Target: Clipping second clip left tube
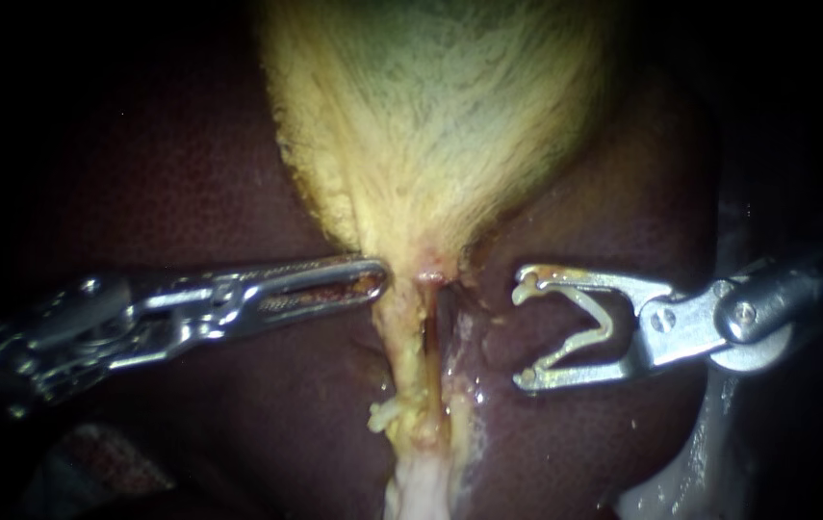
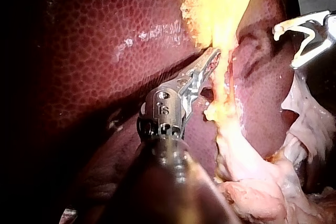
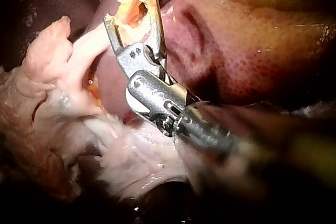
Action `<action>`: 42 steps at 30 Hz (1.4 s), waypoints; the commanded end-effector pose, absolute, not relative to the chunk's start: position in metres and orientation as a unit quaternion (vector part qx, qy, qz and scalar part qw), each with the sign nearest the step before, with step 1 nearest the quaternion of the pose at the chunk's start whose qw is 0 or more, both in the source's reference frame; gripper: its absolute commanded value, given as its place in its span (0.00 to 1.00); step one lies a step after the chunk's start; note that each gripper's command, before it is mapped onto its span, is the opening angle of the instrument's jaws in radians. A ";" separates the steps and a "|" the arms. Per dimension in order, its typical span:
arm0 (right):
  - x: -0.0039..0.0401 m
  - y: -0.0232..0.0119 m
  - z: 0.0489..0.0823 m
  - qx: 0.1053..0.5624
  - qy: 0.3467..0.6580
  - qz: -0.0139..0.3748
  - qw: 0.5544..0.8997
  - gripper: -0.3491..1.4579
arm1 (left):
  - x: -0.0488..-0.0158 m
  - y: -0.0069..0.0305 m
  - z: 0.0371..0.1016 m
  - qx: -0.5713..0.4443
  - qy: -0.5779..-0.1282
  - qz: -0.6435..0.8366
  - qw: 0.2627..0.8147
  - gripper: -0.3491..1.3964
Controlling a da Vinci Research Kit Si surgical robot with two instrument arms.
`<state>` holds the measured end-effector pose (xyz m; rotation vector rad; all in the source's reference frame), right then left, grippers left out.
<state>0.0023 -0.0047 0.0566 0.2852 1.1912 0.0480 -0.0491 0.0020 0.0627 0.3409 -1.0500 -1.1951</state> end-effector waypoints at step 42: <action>0.0143 -0.0107 0.0714 0.196 0.459 0.085 0.862 0.49 | -0.0428 0.0013 0.0571 0.140 -0.461 -0.546 0.686 0.00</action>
